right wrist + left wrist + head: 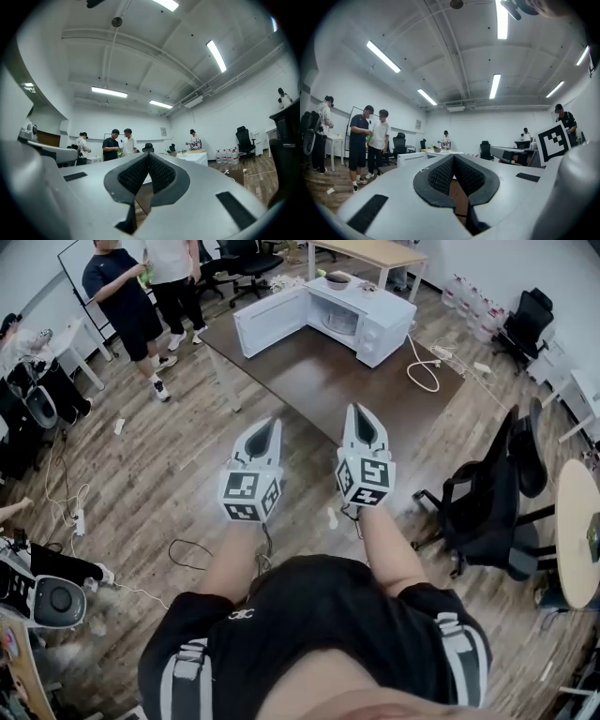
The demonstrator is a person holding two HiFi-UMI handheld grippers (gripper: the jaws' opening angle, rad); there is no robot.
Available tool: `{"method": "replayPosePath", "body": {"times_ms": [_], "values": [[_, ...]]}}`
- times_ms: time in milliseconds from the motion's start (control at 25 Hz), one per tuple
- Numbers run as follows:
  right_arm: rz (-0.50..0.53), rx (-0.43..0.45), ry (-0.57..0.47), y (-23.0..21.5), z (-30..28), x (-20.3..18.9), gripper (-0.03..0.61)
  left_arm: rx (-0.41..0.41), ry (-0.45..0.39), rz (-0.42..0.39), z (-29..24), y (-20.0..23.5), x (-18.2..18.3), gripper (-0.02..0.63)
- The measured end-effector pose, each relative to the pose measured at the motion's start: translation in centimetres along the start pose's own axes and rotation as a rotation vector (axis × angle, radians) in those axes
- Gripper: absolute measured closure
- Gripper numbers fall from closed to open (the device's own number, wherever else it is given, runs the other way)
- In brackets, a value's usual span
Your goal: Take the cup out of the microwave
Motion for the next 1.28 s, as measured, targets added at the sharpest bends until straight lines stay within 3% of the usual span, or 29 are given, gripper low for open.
{"method": "replayPosePath", "body": {"times_ms": [400, 680, 920, 1280], "values": [[-0.012, -0.017, 0.014, 4.1, -0.8, -1.7, 0.577, -0.015, 0.013, -0.015, 2.0, 4.0, -0.6, 0.612], [-0.017, -0.014, 0.009, 4.0, -4.3, -4.9, 0.577, -0.009, 0.022, -0.028, -0.7, 6.9, -3.1, 0.612], [-0.027, -0.024, 0.011, 2.7, -11.2, -9.0, 0.577, -0.014, 0.033, -0.045, -6.6, 11.4, -5.8, 0.612], [-0.014, -0.05, 0.019, -1.4, -25.6, -13.4, 0.577, -0.055, 0.038, -0.05, -21.4, 18.3, -8.0, 0.612]]}}
Point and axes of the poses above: the fingertips, and each gripper's own axes: z backward along the fingers, y to its left, x out of its top, the point moved 5 cm from there along z, backward along the fingers, and after that the axes turned 12 degrees about -y, right-handed, at the moved point
